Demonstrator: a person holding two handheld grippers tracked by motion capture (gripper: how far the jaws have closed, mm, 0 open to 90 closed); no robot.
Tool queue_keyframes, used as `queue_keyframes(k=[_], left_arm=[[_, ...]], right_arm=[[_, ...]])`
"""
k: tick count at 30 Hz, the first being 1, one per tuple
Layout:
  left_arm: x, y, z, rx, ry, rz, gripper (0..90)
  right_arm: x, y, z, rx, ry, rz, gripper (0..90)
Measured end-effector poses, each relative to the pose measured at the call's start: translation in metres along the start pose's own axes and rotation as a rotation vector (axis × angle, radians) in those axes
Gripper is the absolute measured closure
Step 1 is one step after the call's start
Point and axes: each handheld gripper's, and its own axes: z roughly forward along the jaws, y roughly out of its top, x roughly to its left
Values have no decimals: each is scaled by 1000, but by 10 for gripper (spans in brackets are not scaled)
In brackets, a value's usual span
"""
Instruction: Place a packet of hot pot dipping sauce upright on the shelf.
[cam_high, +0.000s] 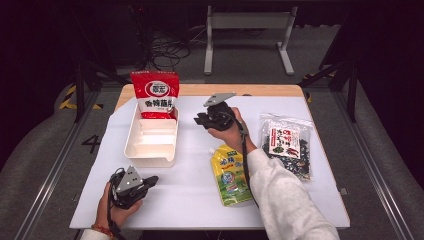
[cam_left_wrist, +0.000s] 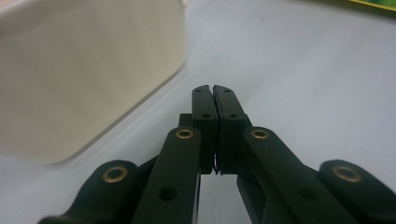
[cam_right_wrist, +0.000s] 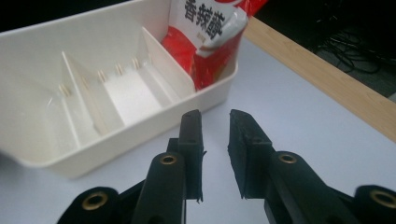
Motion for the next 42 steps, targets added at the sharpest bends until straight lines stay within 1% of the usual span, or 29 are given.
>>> queue_keyframes(k=[1, 2, 5, 6, 9, 10, 13, 14, 15, 16, 17, 18, 19, 21, 22, 23, 24, 26, 30, 32, 34, 36, 38, 41, 42], left_arm=[[-2, 1, 1, 1, -7, 1, 877], [-2, 3, 3, 3, -15, 3, 874], [-5, 5, 6, 5, -23, 11, 869], [-8, 9, 10, 10, -40, 22, 867], [-13, 14, 18, 20, -62, 42, 866], [-14, 16, 20, 21, -67, 48, 866], [-17, 20, 25, 23, -89, 59, 863], [-17, 20, 25, 23, -89, 59, 861], [-18, 23, 29, 27, -100, 65, 860], [-18, 23, 29, 27, -100, 65, 859], [-20, 25, 32, 26, -111, 70, 859], [-20, 26, 33, 29, -113, 73, 858], [-20, 26, 33, 29, -113, 73, 857], [-21, 28, 37, 24, -125, 73, 857], [-22, 29, 38, 26, -129, 81, 854], [-22, 29, 38, 26, -129, 81, 849], [-23, 29, 39, 25, -137, 81, 849], [-24, 31, 41, 26, -142, 90, 846], [-24, 32, 42, 27, -146, 95, 843], [-25, 32, 43, 26, -150, 95, 842], [-26, 31, 43, 30, -149, 99, 844], [-26, 32, 44, 30, -152, 91, 844], [-27, 32, 45, 28, -155, 95, 836], [-27, 35, 49, 27, -163, 87, 826], [-28, 36, 50, 23, -167, 91, 824]], right_arm=[[0, -5, -7, 2, -8, -6, 744], [0, -11, -16, 2, -2, -2, 743], [2, -26, -35, 9, -12, -10, 745], [2, -34, -45, 5, -14, -6, 745], [2, -50, -62, 10, -30, -5, 746], [2, -58, -70, 4, -32, 1, 746], [3, -75, -85, 8, -36, -1, 746], [3, -75, -85, 8, -36, -1, 746], [4, -87, -94, 11, -41, 4, 745], [4, -87, -94, 11, -41, 4, 745], [4, -98, -104, 2, -38, 14, 744], [5, -103, -108, 1, -39, 17, 744], [5, -103, -108, 1, -39, 17, 744], [7, -114, -119, 5, -45, 14, 743], [9, -120, -127, 11, -51, 8, 743], [9, -120, -127, 11, -51, 8, 743], [11, -126, -135, 12, -52, 13, 743], [15, -138, -151, 13, -72, 8, 739], [19, -150, -168, 6, -87, 20, 737], [21, -156, -174, 4, -89, 32, 735], [25, -163, -178, 18, -98, 27, 729], [28, -171, -180, 38, -88, 33, 724], [31, -180, -183, 63, -98, 29, 725], [33, -192, -184, 82, -99, 49, 728], [34, -195, -184, 91, -98, 54, 728]])
